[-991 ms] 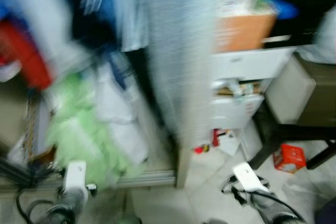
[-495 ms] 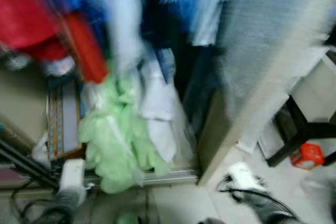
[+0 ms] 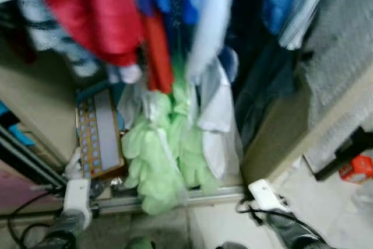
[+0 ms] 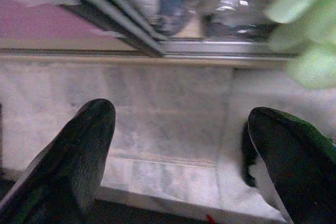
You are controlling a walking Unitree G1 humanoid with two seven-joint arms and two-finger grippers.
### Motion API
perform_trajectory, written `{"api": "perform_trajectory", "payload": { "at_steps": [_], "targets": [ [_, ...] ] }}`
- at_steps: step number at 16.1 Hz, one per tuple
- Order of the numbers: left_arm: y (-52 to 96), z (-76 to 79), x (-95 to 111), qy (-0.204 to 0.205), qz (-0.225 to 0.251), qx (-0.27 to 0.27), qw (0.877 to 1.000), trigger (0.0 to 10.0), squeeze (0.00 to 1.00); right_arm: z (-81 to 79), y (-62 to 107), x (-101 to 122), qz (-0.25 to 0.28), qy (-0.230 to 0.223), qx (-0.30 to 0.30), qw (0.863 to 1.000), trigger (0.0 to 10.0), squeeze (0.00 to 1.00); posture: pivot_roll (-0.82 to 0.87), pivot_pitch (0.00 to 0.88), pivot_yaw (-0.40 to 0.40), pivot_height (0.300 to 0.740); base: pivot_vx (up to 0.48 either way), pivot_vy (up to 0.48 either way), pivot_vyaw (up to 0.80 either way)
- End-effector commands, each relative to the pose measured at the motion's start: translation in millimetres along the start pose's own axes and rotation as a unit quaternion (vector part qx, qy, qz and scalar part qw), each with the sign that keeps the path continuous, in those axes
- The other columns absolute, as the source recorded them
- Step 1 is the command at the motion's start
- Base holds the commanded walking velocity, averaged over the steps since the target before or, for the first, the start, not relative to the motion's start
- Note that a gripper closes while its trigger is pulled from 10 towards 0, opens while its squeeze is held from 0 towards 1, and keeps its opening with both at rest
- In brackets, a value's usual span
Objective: Clean up the room
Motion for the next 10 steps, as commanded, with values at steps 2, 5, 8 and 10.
{"api": "perform_trajectory", "payload": {
  "at_steps": [2, 5, 8, 10],
  "targets": [
    [0.1, 5.9, 5, 0.014, 0.016, -0.004, 1.0, 10.0, 0.0, 14.3, 1.3, 4, 0.023, -0.011, -0.028, 0.999, 10.0, 0.0, -0.01, 0.0, 0.009, 0.74, 0.0, 0.0, 0.0],
    [0.6, 5.7, 10, 0.027, 0.044, 0.0, 0.999, 10.0, 0.0, 41.8, 0.8, 37, 0.081, -0.044, -0.093, 0.991, 10.0, 0.0, 0.0, 0.0, 0.003, 0.74, 0.0, 0.0, 0.0],
    [8.5, -28.1, 90, 0.052, 0.177, -0.007, 0.983, 10.0, 0.0, 65.8, 5.5, 111, 0.199, -0.098, -0.111, 0.969, 10.0, 0.0, 0.0, 0.0, 0.005, 0.74, 0.0, 0.0, 0.0],
    [16.6, -21.3, 117, 0.075, 0.245, -0.057, 0.965, 10.0, 0.0, 65.2, 13.0, 157, 0.269, -0.093, -0.105, 0.953, 10.0, 0.0, 0.0, 0.0, 0.005, 0.74, 0.0, 0.0, 0.0]
  ]
}}
Point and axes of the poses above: a point about 5 cm out from each wrist's last joint towards the gripper, its own y axis pointing back from the gripper into the wrist, its own x axis along the axis of the wrist's last joint, z = x × y, the point moved 2 cm from there along -y, pointing out of the wrist towards the gripper, and after that the axes turned 10 degrees about -y, right-handed, at the moved point
